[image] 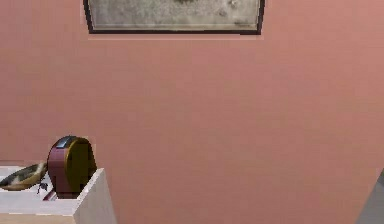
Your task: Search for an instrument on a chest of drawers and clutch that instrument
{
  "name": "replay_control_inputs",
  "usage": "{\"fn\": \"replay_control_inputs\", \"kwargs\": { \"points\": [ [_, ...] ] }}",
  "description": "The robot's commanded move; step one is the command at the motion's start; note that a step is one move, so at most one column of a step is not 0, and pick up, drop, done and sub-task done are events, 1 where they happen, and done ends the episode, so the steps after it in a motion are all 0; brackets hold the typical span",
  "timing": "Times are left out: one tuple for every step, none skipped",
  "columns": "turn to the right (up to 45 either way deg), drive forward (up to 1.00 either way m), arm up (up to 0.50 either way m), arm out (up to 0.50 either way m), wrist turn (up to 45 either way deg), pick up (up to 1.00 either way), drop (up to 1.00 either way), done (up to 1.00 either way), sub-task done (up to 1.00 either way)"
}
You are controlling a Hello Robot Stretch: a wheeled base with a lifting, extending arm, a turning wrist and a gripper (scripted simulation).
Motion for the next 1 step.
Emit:
{"fn": "replay_control_inputs", "kwargs": {
  "points": [
    [0.0,0.15,0.0,0.0,0.0,0.0,0.0,0.0,0.0]
  ]
}}
